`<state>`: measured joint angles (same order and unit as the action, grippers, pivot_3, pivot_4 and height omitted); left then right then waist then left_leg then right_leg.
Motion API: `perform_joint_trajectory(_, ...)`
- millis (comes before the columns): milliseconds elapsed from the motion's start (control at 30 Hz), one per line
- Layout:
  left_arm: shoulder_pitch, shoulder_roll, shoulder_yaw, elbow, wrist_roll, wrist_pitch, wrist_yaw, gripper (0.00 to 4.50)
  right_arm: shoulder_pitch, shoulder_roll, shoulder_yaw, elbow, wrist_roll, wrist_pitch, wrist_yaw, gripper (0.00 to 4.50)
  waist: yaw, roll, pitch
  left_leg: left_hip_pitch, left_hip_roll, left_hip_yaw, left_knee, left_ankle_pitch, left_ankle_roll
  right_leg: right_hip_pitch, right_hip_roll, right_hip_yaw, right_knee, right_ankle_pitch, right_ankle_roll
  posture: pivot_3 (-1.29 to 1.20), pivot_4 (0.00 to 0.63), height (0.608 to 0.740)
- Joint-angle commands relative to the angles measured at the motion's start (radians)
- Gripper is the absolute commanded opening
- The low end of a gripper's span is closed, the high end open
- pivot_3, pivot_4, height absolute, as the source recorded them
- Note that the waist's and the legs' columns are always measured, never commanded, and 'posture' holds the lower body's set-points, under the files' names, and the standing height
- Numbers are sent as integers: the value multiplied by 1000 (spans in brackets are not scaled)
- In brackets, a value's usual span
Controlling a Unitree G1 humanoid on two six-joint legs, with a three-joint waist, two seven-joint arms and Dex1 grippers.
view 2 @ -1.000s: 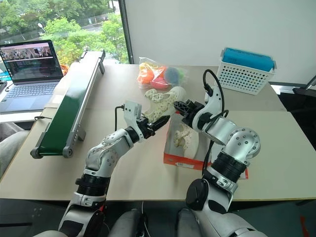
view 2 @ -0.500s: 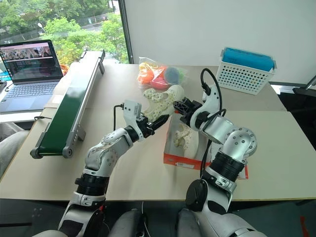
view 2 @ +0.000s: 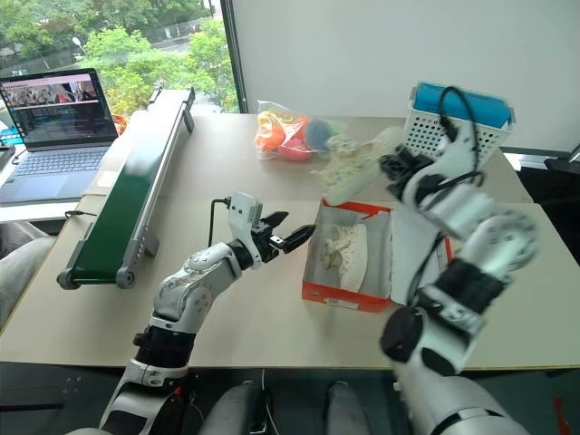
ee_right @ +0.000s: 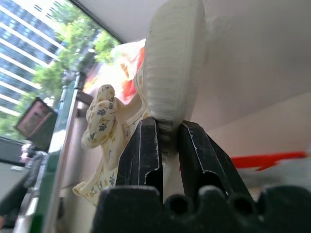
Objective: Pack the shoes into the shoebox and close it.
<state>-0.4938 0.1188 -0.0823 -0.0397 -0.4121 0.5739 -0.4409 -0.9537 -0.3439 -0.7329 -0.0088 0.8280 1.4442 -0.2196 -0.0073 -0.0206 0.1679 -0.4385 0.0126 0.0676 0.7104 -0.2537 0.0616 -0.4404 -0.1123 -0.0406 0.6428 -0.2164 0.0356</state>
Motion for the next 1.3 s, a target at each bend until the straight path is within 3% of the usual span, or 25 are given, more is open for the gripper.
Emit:
perform_joint_trajectory(33, -2, 6, 2, -24, -1, -19, -22, 4455, -39, -98, 74, 21, 40, 146, 93, 193, -7, 0, 0, 0, 0, 0, 0, 0, 0, 0, 0, 0, -1, 0, 0, 0, 150, 705)
perform_joint_trajectory(167, -5, 18, 7, -5, 4, -20, -33, 4455, -19, -228, 231, 89, 154, 170, 200, 193, -9, 1, 0, 0, 1, 1, 0, 0, 0, 0, 0, 1, -1, 0, 0, 0, 150, 705)
perform_joint_trajectory(467, 2, 8, 1, -25, 5, -6, -35, 4455, -15, -245, 358, 228, 336, 170, 240, 193, 1, 1, 0, -1, 0, 0, 1, 0, 1, 0, 0, 0, -2, 1, 0, 0, 150, 705)
perform_joint_trajectory(767, 21, 4, 1, -53, 4, 8, -28, 4455, 81, -281, 473, 234, 247, 170, 302, 193, 10, 1, 0, -1, 0, 0, 1, 0, 1, 1, -1, 0, -2, 1, 0, 0, 150, 705)
perform_joint_trajectory(1033, 32, 6, 2, -77, 5, 16, -17, 4455, 146, -363, 653, 203, 71, 101, 463, 193, 11, 1, 0, -1, 1, 0, 1, 0, 1, 1, 0, 0, -2, 1, 0, 0, 150, 705)
perform_joint_trajectory(1300, 39, 3, 0, -77, 10, 10, -9, 4455, 65, -434, 876, 247, -137, -94, 668, 193, 15, 0, 0, 0, 0, 0, 4, 0, 1, 3, 0, 0, -2, 1, 1, 0, 150, 705)
